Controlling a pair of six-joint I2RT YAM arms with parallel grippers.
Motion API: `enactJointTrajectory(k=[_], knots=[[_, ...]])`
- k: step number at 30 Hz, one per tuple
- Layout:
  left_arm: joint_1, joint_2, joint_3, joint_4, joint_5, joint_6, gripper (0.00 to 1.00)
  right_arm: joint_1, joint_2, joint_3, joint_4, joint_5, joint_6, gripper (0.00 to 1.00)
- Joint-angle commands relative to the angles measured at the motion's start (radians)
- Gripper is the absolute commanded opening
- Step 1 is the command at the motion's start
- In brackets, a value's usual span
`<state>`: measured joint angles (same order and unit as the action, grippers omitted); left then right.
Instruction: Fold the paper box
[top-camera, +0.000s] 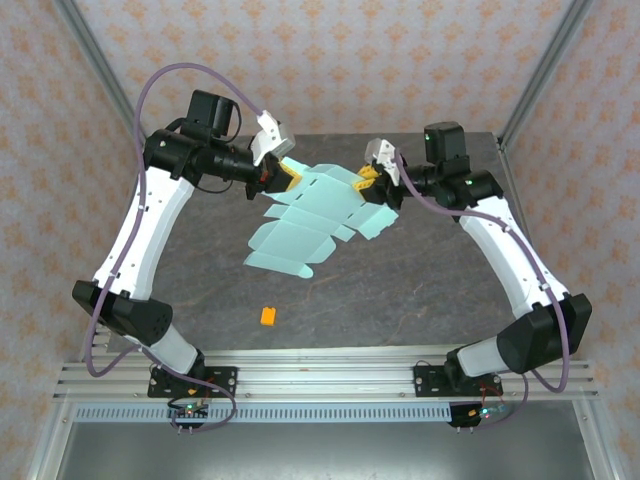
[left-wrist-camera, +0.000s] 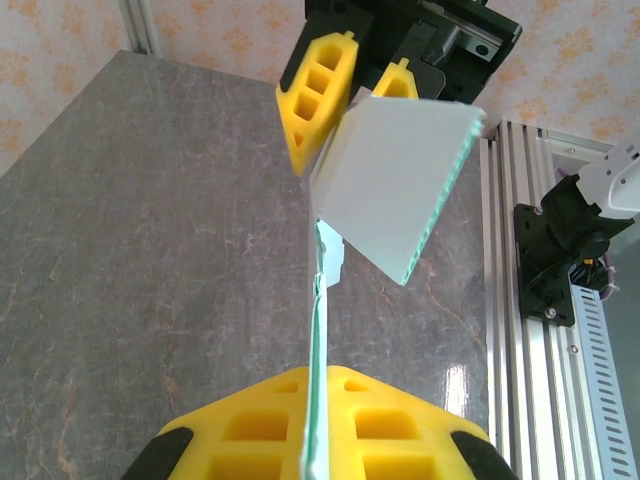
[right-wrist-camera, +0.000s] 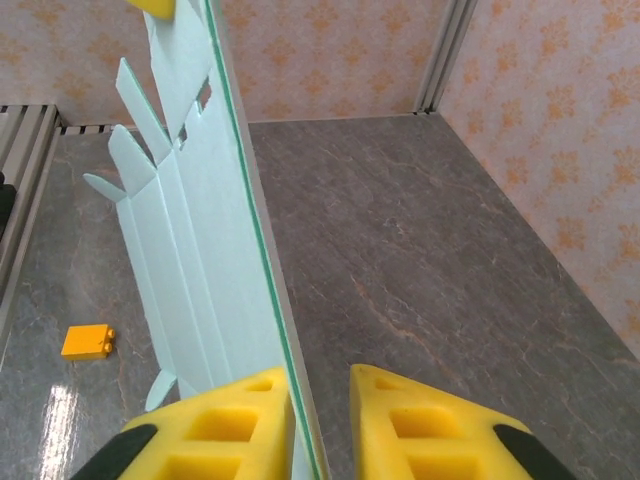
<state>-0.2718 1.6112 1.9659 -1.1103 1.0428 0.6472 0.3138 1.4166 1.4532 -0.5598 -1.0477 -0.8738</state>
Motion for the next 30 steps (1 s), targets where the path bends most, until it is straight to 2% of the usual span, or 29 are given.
enactJointTrajectory(k=[1, 7, 10, 14, 21, 30], knots=[[0.005, 0.009, 0.0, 0.012, 0.024, -0.014, 0.0, 0.011, -0.007, 0.029, 0.014, -0.015, -0.017, 0.16], [0.005, 0.014, -0.001, 0.025, 0.012, -0.036, 0.0, 0.03, -0.035, -0.017, 0.104, 0.056, 0.036, 0.1], [0.005, 0.019, -0.002, 0.037, 0.0, -0.067, 0.0, 0.052, -0.067, -0.077, 0.207, 0.152, 0.081, 0.1], [0.005, 0.027, -0.004, 0.082, -0.036, -0.184, 0.0, 0.093, -0.132, -0.199, 0.407, 0.345, 0.146, 0.09], [0.005, 0.068, 0.041, 0.122, -0.076, -0.381, 0.0, 0.204, -0.182, -0.367, 0.633, 0.708, 0.057, 0.07], [0.009, 0.098, 0.048, 0.109, -0.121, -0.429, 0.0, 0.291, -0.183, -0.502, 0.852, 0.932, -0.037, 0.07]])
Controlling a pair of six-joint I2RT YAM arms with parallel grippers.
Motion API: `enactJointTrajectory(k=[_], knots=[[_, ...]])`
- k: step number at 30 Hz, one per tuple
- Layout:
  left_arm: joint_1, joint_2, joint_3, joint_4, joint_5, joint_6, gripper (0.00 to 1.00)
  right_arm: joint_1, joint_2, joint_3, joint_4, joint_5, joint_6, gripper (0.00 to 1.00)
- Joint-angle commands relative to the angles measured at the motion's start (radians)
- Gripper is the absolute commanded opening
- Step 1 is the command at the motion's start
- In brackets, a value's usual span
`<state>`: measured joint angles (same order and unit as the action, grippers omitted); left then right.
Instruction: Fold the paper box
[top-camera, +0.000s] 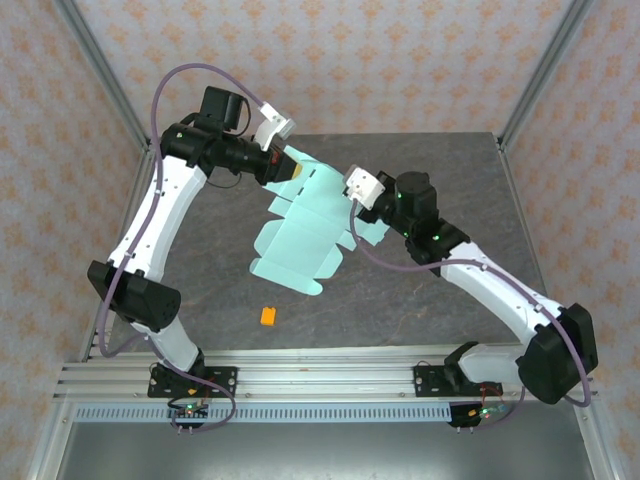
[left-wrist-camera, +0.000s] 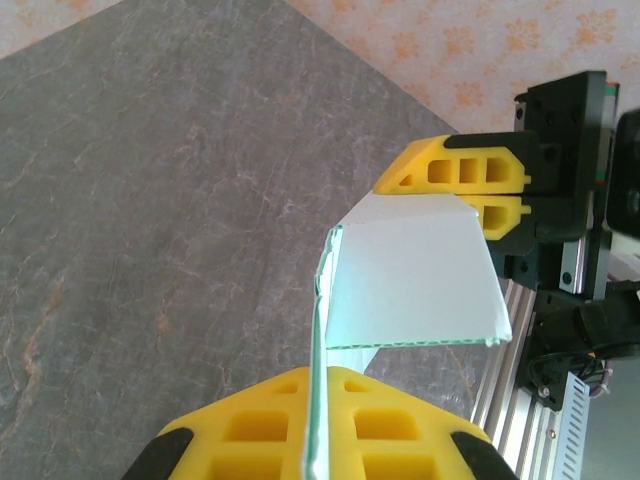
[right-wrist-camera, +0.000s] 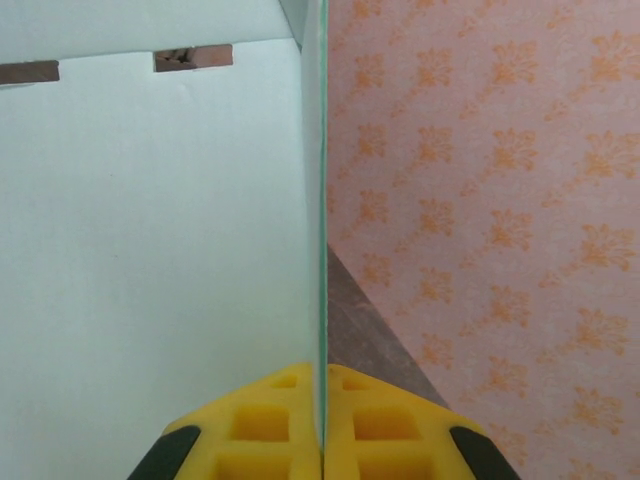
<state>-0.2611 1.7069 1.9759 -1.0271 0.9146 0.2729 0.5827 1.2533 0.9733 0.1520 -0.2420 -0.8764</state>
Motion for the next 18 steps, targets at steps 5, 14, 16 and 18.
enactJointTrajectory(k=[5, 14, 16, 18], knots=[[-0.001, 0.008, 0.04, 0.016, 0.013, -0.044, 0.0, 0.039, -0.012, -0.047, 0.164, 0.152, -0.033, 0.07], [-0.001, -0.016, 0.021, -0.021, 0.035, 0.039, 0.0, -0.079, 0.003, 0.122, -0.167, -0.212, 0.124, 0.13], [-0.001, -0.021, 0.016, -0.024, 0.039, 0.049, 0.0, -0.09, 0.007, 0.142, -0.197, -0.256, 0.133, 0.17], [-0.002, -0.023, 0.013, -0.028, 0.045, 0.056, 0.0, -0.097, 0.01, 0.158, -0.222, -0.277, 0.134, 0.21]])
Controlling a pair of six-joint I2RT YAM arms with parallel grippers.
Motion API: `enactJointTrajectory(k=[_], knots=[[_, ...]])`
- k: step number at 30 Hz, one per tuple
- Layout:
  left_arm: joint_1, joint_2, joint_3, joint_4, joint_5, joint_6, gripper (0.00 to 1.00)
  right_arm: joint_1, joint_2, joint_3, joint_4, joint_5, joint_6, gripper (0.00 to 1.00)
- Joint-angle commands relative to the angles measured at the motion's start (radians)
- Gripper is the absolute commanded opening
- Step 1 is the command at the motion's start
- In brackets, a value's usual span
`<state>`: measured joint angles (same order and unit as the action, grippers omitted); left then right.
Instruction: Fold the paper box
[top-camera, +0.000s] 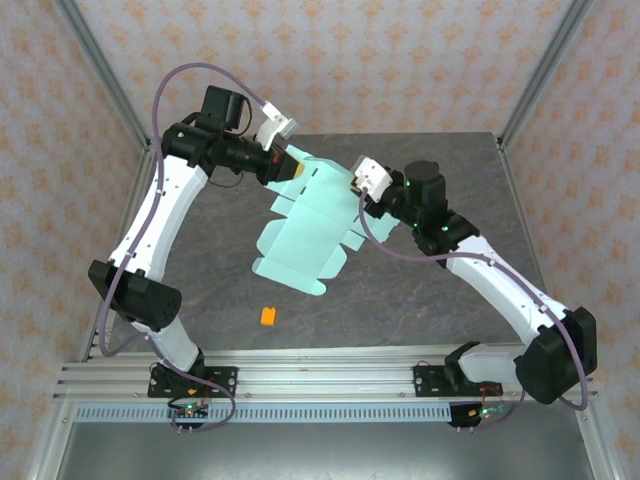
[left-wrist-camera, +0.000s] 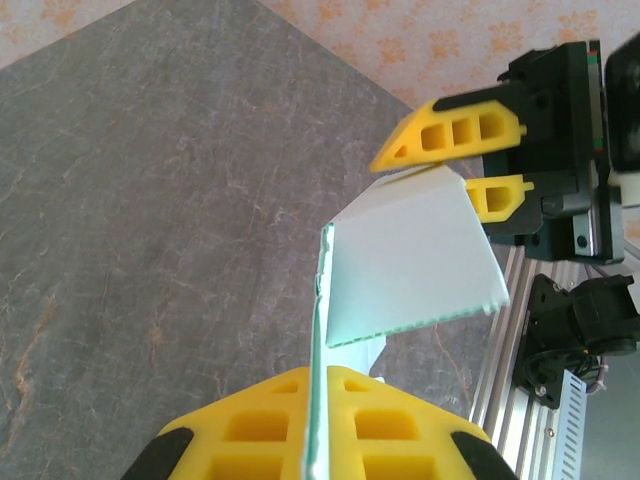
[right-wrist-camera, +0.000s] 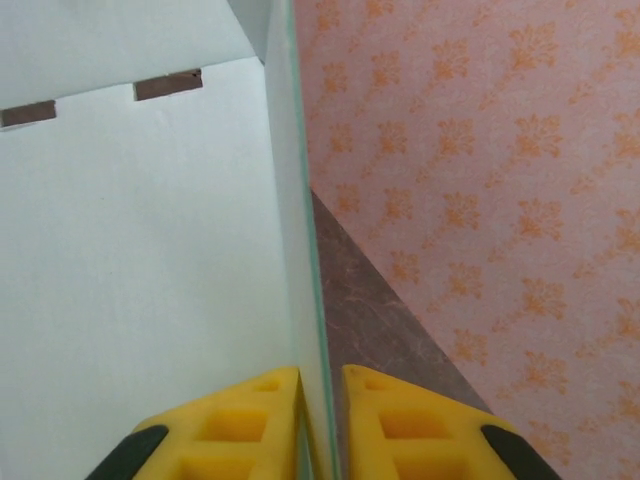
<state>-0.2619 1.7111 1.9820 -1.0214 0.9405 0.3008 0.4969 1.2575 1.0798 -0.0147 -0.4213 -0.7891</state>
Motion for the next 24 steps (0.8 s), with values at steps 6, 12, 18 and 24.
enactJointTrajectory(k=[6, 12, 18, 24], knots=[[0.0, -0.03, 0.005, -0.04, 0.026, 0.041, 0.0, -0.026, 0.027, 0.11, -0.133, -0.108, 0.029, 0.3], [0.0, -0.029, 0.004, -0.044, 0.026, 0.041, 0.0, -0.026, 0.062, 0.149, -0.172, -0.107, 0.007, 0.28], [0.0, -0.03, 0.005, -0.043, 0.031, 0.042, 0.0, -0.035, 0.09, 0.148, -0.156, -0.084, -0.006, 0.36], [0.0, -0.029, 0.006, -0.057, 0.039, 0.065, 0.0, -0.085, 0.098, 0.189, -0.192, -0.142, -0.005, 0.49]])
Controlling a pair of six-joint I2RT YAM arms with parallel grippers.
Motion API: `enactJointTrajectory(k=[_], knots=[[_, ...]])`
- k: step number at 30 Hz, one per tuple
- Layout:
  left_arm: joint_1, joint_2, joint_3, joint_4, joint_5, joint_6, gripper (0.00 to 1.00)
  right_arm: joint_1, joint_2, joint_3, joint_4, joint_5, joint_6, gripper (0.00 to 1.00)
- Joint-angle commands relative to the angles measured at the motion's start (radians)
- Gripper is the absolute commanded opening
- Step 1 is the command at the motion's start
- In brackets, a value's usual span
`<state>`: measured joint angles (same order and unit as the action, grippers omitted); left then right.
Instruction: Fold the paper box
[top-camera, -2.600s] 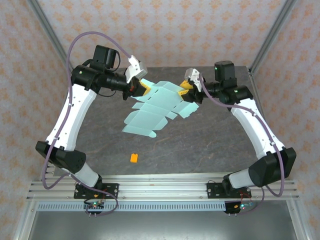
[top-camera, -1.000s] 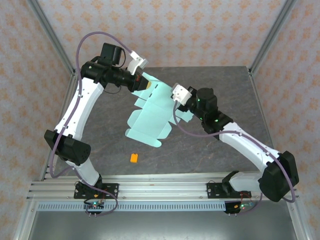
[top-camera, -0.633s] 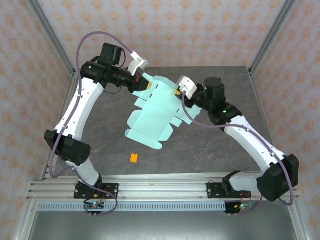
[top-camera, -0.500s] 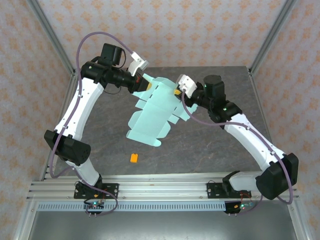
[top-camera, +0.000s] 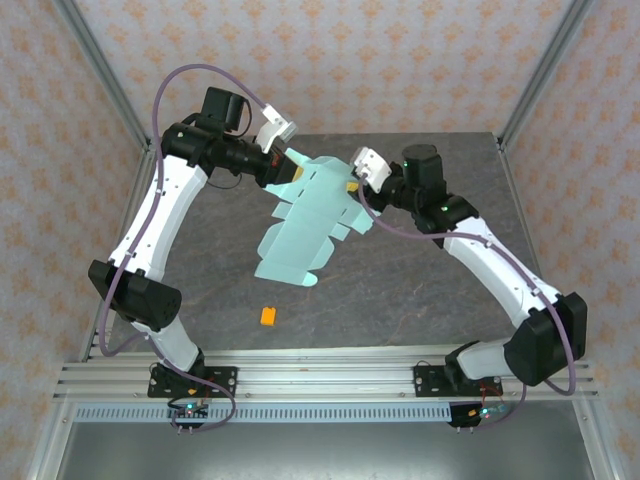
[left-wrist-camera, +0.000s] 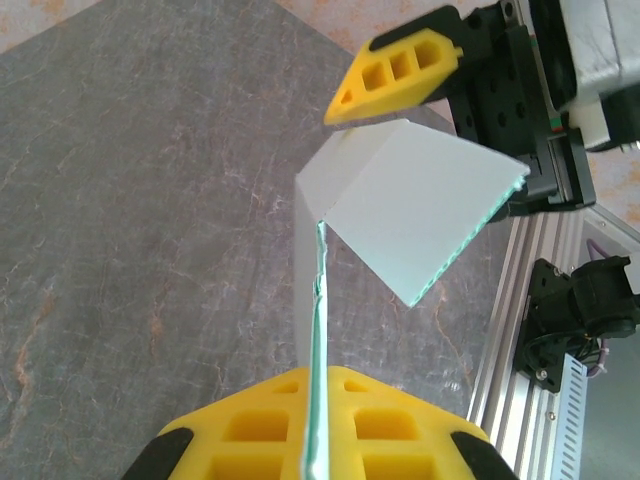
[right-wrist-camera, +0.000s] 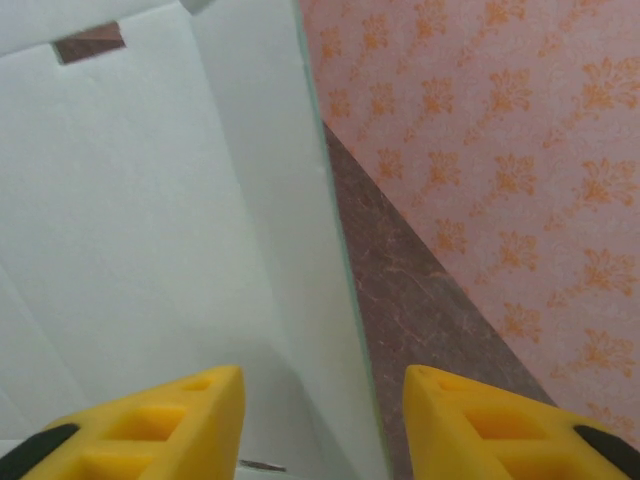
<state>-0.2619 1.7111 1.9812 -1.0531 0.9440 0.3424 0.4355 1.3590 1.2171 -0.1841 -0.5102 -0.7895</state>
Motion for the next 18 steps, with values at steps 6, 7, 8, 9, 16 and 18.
enactJointTrajectory(k=[6, 7, 8, 9, 16, 18], knots=[[0.0, -0.027, 0.011, -0.041, 0.056, 0.049, 0.0, -0.061, 0.022, 0.114, -0.13, -0.164, -0.053, 0.55], [0.0, -0.029, 0.012, -0.041, 0.058, 0.052, 0.0, -0.061, 0.036, 0.131, -0.16, -0.194, -0.066, 0.55], [-0.001, -0.03, 0.011, -0.043, 0.061, 0.054, 0.0, -0.06, 0.051, 0.149, -0.184, -0.217, -0.072, 0.55], [0.0, -0.032, 0.011, -0.044, 0.062, 0.057, 0.0, -0.06, 0.063, 0.163, -0.204, -0.233, -0.078, 0.54], [-0.002, -0.03, 0.011, -0.048, 0.068, 0.06, 0.0, -0.061, 0.124, 0.231, -0.265, -0.306, -0.097, 0.43], [-0.001, -0.03, 0.012, -0.047, 0.065, 0.06, 0.0, -0.06, 0.124, 0.229, -0.26, -0.306, -0.097, 0.32]])
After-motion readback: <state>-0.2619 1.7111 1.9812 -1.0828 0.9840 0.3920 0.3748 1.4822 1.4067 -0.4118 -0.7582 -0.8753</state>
